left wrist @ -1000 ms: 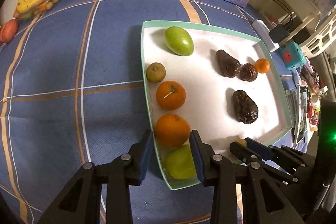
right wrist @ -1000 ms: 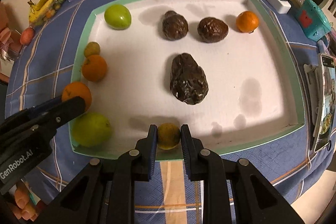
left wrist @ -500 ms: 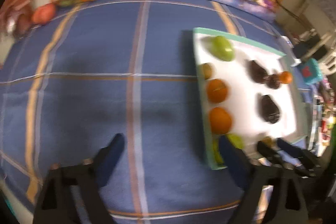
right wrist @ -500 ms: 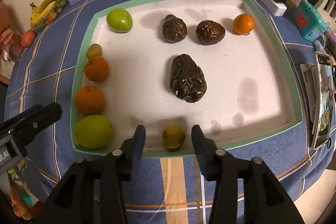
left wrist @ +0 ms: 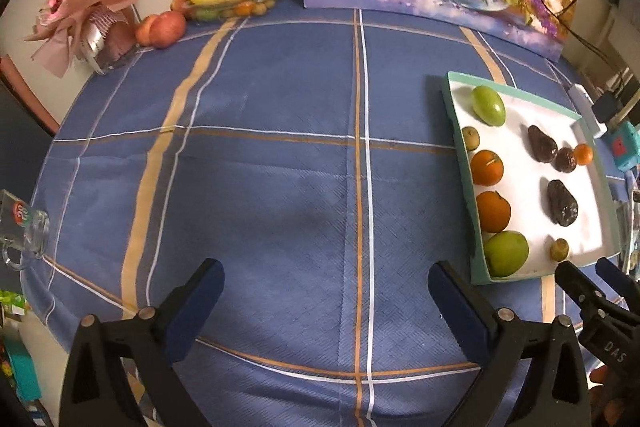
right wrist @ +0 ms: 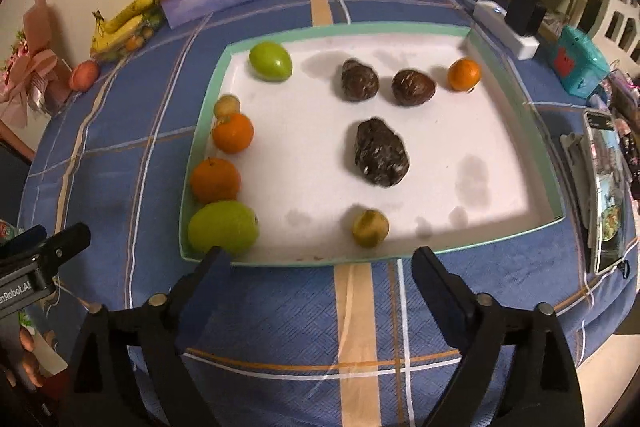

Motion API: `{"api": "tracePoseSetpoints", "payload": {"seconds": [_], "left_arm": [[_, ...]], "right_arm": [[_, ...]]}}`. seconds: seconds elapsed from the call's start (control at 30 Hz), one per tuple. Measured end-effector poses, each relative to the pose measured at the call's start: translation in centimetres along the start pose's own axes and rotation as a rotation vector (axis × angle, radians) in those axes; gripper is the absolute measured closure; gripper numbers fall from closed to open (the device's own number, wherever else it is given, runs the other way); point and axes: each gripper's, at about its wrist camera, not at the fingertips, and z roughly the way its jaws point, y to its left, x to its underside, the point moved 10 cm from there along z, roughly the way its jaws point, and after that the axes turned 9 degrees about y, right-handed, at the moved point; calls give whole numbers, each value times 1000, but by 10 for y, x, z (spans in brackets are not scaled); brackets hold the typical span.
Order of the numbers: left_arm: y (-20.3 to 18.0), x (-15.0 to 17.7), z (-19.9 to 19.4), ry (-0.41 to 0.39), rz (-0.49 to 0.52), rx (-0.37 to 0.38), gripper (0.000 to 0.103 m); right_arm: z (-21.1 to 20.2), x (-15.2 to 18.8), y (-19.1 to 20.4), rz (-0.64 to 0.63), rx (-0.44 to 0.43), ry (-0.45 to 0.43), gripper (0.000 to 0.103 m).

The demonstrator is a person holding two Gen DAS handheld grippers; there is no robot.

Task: Organize fruits

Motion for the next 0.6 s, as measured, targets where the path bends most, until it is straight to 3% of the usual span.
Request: {"api": "tracePoseSetpoints", "payload": {"seconds": [0.47,0.6], "left_arm": [[-9,3,-3,2,59,-73,0],[-3,2,-5,-7,51,-129,0]], "right_arm": [[-11,-8,9,-35,18,-55,10],[-11,-8,9,-37,19,-55,10]]}}
